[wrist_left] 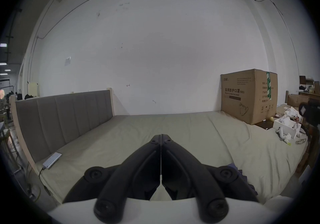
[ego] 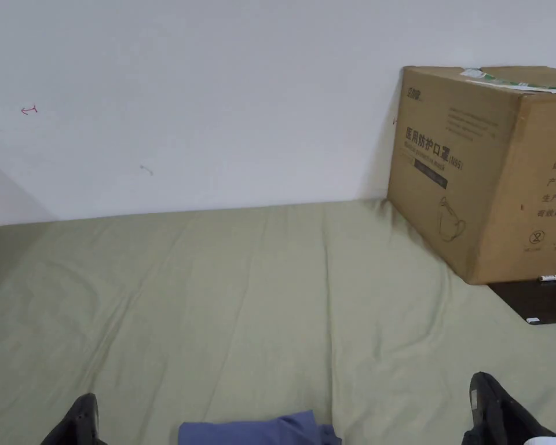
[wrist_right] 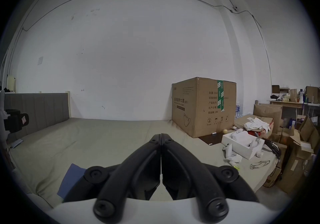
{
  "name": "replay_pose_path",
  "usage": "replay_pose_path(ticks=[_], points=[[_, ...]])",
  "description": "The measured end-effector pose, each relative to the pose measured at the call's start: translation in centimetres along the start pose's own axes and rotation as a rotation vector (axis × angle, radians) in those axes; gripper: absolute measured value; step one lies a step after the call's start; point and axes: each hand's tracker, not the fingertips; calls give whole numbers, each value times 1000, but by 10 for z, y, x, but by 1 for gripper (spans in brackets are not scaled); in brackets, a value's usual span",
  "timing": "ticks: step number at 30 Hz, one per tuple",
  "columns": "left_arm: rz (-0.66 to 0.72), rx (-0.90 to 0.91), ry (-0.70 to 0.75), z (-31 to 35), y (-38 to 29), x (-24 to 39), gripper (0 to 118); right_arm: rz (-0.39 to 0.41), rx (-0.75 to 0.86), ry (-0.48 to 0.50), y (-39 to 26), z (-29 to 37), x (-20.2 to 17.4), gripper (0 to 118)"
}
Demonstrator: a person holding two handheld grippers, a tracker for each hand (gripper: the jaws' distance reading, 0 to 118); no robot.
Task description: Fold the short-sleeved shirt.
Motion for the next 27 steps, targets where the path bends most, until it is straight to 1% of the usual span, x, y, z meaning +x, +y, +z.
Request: replay_pose_path(ticks=[3, 4, 5, 7, 8, 9, 10, 11, 12, 13, 14, 15, 17, 18, 19, 20, 21, 22, 23, 24, 25, 26, 27], points=[[-5, 20, -1, 1, 7, -2, 0, -16, 3, -2, 7, 0, -1, 0], [-13, 29, -16, 0, 11, -5, 0, -32, 2, 9, 11, -1, -1, 0], [-24, 42, -48, -3, 19, -10, 0, -57, -3, 55, 16, -5, -3, 0], [-58, 38, -75, -10, 34, -23, 0, -44, -90, 247, 25, -28, -8, 0], [-78, 2, -105, -16, 41, -30, 0, -26, -205, 384, 26, -47, -13, 0], [-86, -38, -118, -21, 45, -35, 0, -28, -383, 508, 20, -66, -21, 0], [-75, -83, -122, -25, 46, -41, 0, -63, -603, 621, 10, -96, -31, 0], [-58, -114, -113, -28, 45, -47, 0, -102, -786, 673, -8, -117, -45, 0], [-39, -120, -95, -27, 41, -51, 0, -67, -878, 623, -24, -131, -52, 0], [-15, -135, -97, -26, 35, -56, 0, -13, -975, 616, -43, -144, -65, 0], [9, -162, -92, -26, 28, -60, 0, 91, -1022, 588, -62, -154, -76, 0], [29, -196, -88, -26, 21, -63, 0, 174, -1088, 604, -77, -163, -84, 0], [119, -323, -148, -35, 3, -73, 0, 240, -1220, 583, -118, -175, -99, 0], [186, -398, -219, -43, -6, -79, 0, 242, -1272, 544, -132, -179, -101, 0], [288, -493, -315, -55, -19, -88, 0, 226, -1257, 526, -138, -181, -102, 0], [445, -618, -453, -72, -36, -95, 0, 208, -1218, 549, -139, -183, -100, 0], [592, -711, -537, -86, -53, -101, 1, 210, -1212, 551, -136, -185, -102, 0], [743, -774, -589, -100, -75, -105, 7, 213, -1231, 548, -134, -188, -103, 0], [857, -819, -653, -112, -91, -108, 7, 212, -1237, 545, -133, -188, -103, 0], [927, -829, -709, -122, -107, -107, 11, 215, -1236, 546, -130, -185, -102, 0], [911, -852, -743, -135, -122, -106, 36, 224, -1228, 558, -131, -184, -100, 0], [916, -884, -787, -144, -134, -99, 71, 246, -1208, 583, -132, -182, -99, 0], [919, -929, -835, -154, -147, -93, 112, 273, -1181, 606, -132, -180, -98, 0]])
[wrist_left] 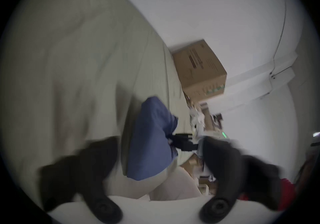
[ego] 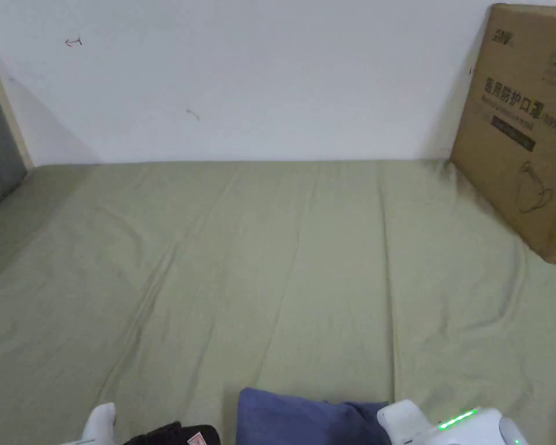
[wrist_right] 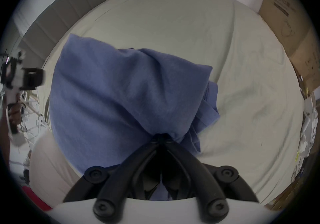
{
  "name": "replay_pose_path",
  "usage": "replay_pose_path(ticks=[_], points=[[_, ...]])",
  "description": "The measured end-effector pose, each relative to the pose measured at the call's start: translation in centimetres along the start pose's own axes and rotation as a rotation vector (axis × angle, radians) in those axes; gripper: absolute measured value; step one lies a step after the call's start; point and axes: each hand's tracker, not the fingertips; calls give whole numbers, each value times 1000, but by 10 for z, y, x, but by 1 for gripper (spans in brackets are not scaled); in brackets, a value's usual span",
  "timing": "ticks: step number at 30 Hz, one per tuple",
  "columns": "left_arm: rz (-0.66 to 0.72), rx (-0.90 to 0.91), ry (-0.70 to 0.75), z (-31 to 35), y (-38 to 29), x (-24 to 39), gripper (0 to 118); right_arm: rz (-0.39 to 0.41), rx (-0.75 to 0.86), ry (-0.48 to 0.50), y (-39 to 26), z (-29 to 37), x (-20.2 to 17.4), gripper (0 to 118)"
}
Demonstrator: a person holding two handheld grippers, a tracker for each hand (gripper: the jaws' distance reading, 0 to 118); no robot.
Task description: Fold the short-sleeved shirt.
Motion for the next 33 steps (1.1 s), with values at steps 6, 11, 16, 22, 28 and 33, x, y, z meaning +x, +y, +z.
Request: replay_pose_path(ticks=[6, 11, 16, 22, 28, 33], points=[[116, -159, -88, -79, 4, -34, 118, -5, 40, -25, -8, -1, -6, 0], [-1, -173, 76, -131, 1, -16, 18, -60, 54, 1, -10, 0, 0, 0], [62, -165, 42, -112, 2, -11, 18, -91, 78, 31, -10, 11, 1, 0], [-200, -143, 171, -16, 54, 28, 18, -130, 280, 49, -29, 71, -19, 0], [-446, -242, 837, 114, 139, 20, 18, -59, 277, 14, -40, 102, -35, 0], [-629, -377, 1402, 154, 173, -14, 18, -29, 256, -37, -43, 104, -35, 0]])
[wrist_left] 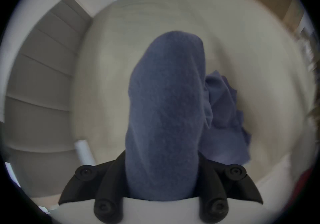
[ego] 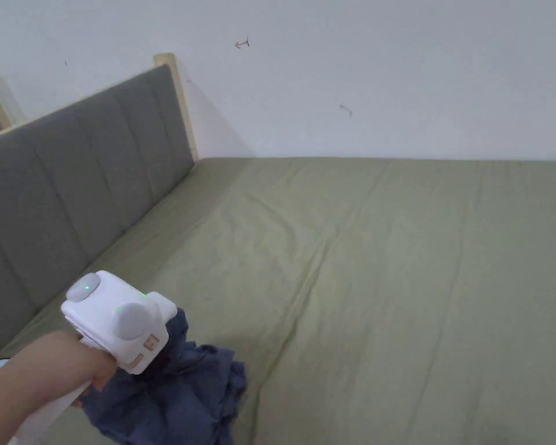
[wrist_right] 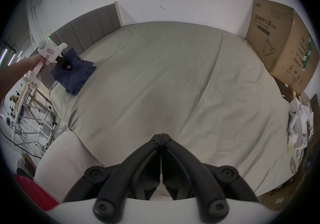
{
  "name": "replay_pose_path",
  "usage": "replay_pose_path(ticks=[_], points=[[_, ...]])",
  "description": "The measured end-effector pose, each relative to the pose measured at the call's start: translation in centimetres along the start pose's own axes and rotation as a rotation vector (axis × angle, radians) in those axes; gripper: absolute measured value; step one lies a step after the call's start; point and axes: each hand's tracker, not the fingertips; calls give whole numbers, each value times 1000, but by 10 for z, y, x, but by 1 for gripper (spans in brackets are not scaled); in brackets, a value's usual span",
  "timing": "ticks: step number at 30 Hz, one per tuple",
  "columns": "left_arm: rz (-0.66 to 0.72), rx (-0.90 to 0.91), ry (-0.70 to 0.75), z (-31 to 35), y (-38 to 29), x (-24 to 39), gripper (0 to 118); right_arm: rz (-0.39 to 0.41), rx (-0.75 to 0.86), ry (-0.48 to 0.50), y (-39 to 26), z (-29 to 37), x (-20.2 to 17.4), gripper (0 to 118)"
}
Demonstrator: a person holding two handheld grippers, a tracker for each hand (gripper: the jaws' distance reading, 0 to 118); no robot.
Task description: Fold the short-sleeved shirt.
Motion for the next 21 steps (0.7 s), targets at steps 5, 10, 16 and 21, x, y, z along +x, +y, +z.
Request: replay_pose_path(ticks=[5, 10, 16, 21], points=[[109, -10, 69, -31, -13, -36, 89, -45, -16, -21, 0, 0, 8, 0], [245, 129, 43, 34, -48, -16, 115, -41, 17, -58, 0, 12, 14, 0], [529, 589, -357, 121, -80, 63, 105, -30, 184, -70, 5, 45, 13, 0], [469, 893, -422, 183, -96, 173, 0, -110, 447, -92, 15, 92, 0, 0]])
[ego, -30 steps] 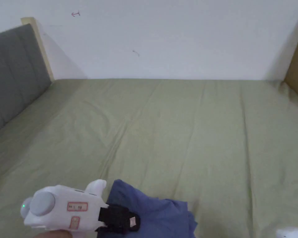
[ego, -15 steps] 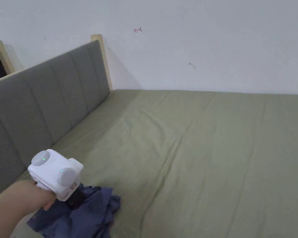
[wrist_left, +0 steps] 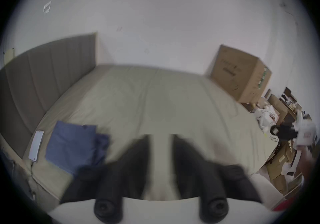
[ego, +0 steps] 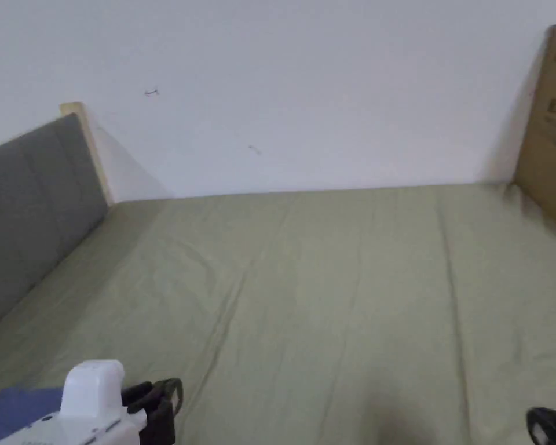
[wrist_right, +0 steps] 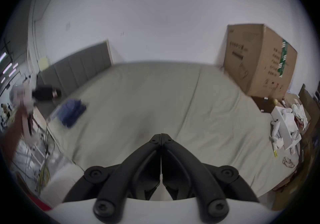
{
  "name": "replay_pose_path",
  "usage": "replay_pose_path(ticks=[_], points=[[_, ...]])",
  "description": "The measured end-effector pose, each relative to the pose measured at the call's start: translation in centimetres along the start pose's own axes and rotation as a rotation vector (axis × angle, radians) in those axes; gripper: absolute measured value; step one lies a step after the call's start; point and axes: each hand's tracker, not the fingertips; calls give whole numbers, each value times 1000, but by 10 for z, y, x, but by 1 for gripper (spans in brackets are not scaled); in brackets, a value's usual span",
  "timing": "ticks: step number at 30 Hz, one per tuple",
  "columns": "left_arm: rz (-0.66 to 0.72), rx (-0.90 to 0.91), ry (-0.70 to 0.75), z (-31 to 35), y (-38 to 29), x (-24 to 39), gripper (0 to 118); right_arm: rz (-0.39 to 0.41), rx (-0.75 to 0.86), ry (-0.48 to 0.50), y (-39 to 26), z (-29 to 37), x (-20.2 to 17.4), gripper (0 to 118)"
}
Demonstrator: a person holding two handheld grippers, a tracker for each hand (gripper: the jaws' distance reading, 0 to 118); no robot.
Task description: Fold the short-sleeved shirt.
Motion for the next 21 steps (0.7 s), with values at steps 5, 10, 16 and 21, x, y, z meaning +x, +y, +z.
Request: replay_pose_path(ticks=[5, 10, 16, 21], points=[[-75, 307, -51, 36, 6, 86, 0, 1, 279, -35, 30, 51, -14, 0], [-150, 474, 29, 56, 24, 125, 1, 18, 490, -118, 34, 77, -18, 0], [-216, 548, 123, 63, 24, 137, 3, 7, 527, -256, 22, 65, -14, 1], [-148, 573, 129, 68, 27, 130, 95, -27, 525, -259, 14, 68, -10, 91]])
